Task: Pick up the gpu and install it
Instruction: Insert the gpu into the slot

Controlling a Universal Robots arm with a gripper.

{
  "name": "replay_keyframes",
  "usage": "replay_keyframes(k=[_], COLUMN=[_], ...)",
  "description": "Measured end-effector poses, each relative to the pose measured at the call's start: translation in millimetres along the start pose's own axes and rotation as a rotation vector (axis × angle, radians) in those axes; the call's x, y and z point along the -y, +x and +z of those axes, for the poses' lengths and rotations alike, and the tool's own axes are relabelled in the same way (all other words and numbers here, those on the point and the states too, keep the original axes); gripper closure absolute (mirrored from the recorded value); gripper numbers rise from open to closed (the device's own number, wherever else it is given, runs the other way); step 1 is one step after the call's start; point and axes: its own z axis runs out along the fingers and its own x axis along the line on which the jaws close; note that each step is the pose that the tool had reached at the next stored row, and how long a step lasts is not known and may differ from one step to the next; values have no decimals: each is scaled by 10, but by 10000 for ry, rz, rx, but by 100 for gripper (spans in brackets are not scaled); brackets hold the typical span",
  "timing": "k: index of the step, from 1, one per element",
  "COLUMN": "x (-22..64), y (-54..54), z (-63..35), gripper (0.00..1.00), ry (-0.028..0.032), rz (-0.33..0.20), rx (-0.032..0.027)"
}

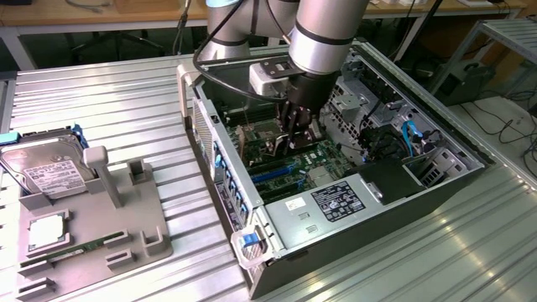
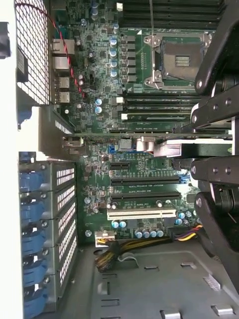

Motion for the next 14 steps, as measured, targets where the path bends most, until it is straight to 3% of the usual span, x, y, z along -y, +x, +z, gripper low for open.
replay_keyframes(k=[14], x=[-37], y=[88], z=[167], gripper=[73], ry=[-24], rz=[-14], rx=[0])
